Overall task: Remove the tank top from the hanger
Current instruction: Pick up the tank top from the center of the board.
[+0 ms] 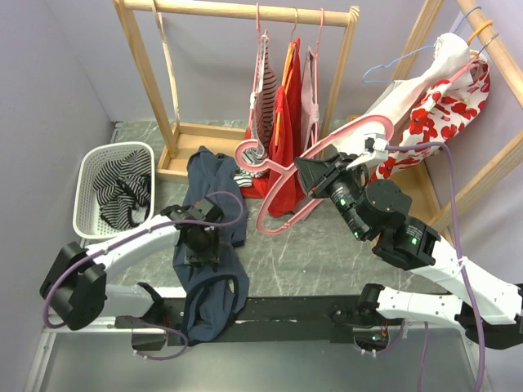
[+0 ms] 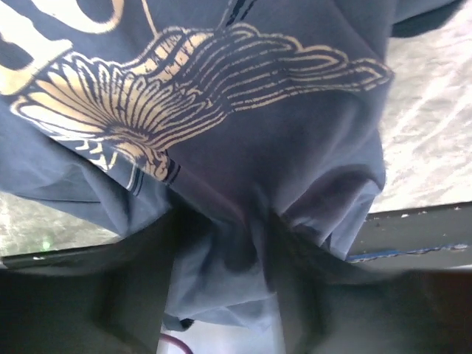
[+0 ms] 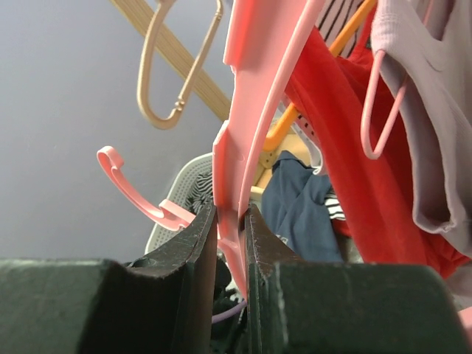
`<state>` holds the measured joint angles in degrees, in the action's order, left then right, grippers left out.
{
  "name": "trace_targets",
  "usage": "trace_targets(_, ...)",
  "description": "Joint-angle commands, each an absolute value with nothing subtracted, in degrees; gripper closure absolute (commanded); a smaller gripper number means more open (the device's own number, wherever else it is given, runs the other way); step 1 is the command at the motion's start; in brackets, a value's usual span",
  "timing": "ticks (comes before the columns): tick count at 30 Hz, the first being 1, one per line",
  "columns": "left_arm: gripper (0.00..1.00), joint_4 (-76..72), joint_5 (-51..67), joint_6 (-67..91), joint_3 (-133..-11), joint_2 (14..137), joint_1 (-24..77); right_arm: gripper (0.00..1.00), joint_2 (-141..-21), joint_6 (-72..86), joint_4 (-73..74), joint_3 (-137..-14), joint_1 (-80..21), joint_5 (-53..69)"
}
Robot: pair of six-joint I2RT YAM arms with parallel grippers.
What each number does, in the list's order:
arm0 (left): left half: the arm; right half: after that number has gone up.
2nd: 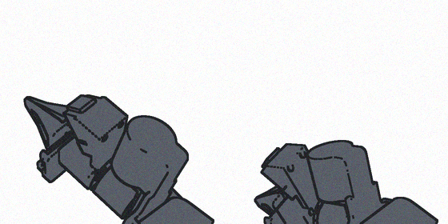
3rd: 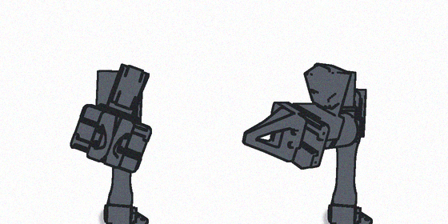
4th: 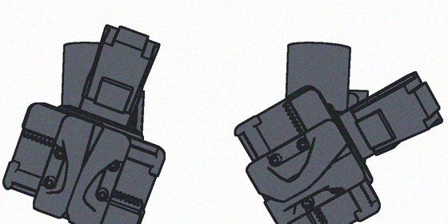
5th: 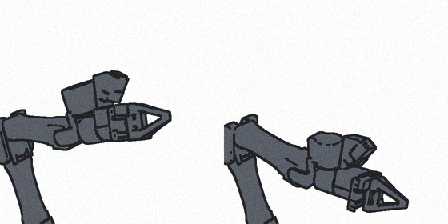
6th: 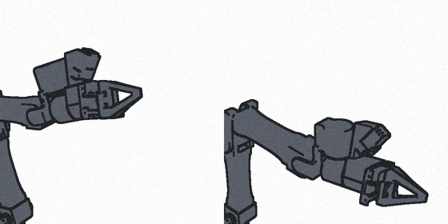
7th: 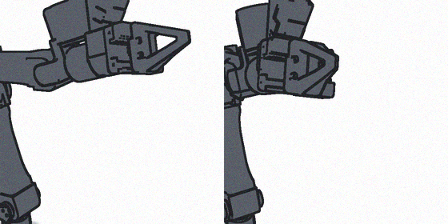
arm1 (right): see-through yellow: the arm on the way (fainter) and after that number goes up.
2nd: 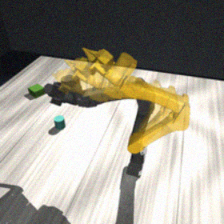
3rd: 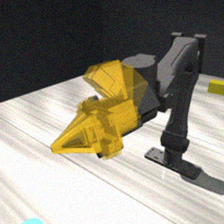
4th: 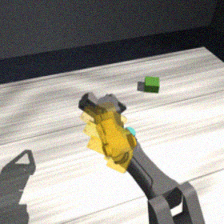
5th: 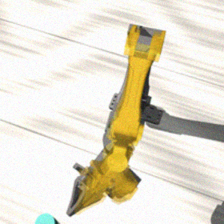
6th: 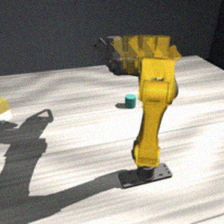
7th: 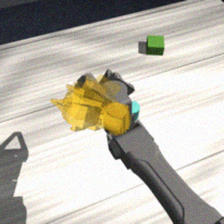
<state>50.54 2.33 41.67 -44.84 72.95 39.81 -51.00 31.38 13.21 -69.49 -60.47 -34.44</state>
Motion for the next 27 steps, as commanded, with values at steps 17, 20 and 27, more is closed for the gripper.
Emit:
trace_targets(17, 0.99, 63.5, -17.7, 39.1, -75.9, 64.9, 42.2, 1.00, -51.9, 28.7, 11.2, -70.5, -58.6, -34.2)
trace_targets(20, 0.99, 61.6, -25.0, 37.8, -78.9, 64.1, 42.1, 1.00, -51.7, 28.9, 10.1, -69.9, -58.6, -33.8)
trace_targets(27, 0.99, 61.9, -35.8, 33.9, -92.3, 63.0, 42.0, 1.00, -52.7, 29.2, 11.1, -71.1, -58.6, -33.5)
